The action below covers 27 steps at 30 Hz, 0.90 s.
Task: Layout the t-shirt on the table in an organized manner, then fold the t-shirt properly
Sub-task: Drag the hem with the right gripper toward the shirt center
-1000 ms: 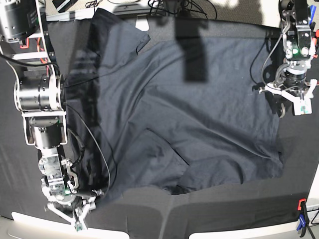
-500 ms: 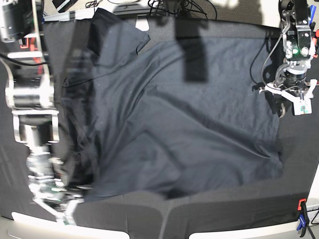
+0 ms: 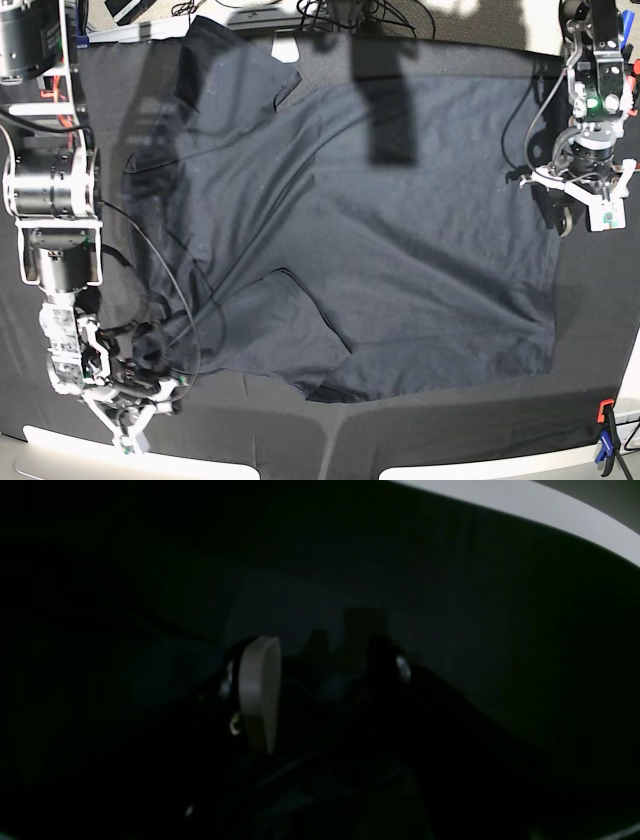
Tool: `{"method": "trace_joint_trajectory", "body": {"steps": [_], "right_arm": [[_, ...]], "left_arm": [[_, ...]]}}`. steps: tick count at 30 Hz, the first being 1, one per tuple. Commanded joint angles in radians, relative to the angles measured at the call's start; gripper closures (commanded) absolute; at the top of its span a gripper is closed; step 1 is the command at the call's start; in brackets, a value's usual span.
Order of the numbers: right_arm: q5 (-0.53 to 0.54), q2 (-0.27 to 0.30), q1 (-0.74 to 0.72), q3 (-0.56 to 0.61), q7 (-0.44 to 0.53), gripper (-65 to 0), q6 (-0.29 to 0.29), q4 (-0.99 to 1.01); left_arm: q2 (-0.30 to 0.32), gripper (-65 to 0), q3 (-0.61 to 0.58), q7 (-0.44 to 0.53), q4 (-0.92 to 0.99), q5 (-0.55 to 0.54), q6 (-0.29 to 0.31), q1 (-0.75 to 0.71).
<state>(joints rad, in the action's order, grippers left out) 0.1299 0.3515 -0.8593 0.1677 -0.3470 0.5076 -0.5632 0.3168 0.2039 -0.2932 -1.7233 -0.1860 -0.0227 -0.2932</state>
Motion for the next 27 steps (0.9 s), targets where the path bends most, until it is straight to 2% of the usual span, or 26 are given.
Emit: {"method": "trace_joint_trajectory", "body": {"steps": [1, 3, 4, 7, 9, 12, 15, 21, 25, 27], "right_arm": [[0.006, -0.004, -0.043, -0.004, 0.016, -28.1, 0.067, -0.018], [0.002, -0.026, -0.041, -0.004, -0.036, -28.0, 0.162, -0.021], [0.002, -0.041, -0.039, -0.003, -0.072, -28.0, 0.191, -0.026], [0.022, -0.076, -0.024, 0.021, -0.165, -28.1, 0.191, -0.051], [0.089, -0.085, -0.017, 0.080, -0.213, -28.0, 0.191, -0.072], [0.198, -0.098, -0.011, 0.222, -0.319, -28.0, 0.191, -0.108], [0.257, -0.117, -0.001, 0.376, -0.416, -28.0, 0.191, -0.165], [0.272, -0.162, 0.032, 0.582, -0.522, -28.0, 0.191, -0.269], [0.268, -0.198, 0.051, 0.621, -0.623, -28.0, 0.191, -0.311], [0.235, -0.205, 0.059, 0.621, -0.665, -28.0, 0.165, -0.317]], "left_arm": [[0.013, -24.9, 0.005, 0.024, -0.019, 0.002, -0.003, 0.008], [0.013, -24.9, 0.005, 0.025, -0.019, 0.002, -0.003, 0.008], [0.013, -24.9, 0.005, 0.025, -0.019, 0.002, -0.003, 0.008], [0.013, -24.9, 0.005, 0.024, -0.019, 0.002, -0.003, 0.008], [0.013, -24.9, 0.005, 0.024, -0.019, 0.003, -0.003, 0.008], [0.013, -24.9, 0.005, 0.025, -0.019, 0.002, -0.003, 0.008], [0.013, -24.9, 0.005, 0.025, -0.019, 0.003, -0.003, 0.008], [0.013, -24.9, 0.005, 0.025, -0.019, 0.003, -0.003, 0.008], [0.013, -24.9, 0.005, 0.024, -0.019, 0.003, -0.003, 0.008], [0.013, -24.9, 0.005, 0.024, -0.019, 0.003, -0.003, 0.008]]}}
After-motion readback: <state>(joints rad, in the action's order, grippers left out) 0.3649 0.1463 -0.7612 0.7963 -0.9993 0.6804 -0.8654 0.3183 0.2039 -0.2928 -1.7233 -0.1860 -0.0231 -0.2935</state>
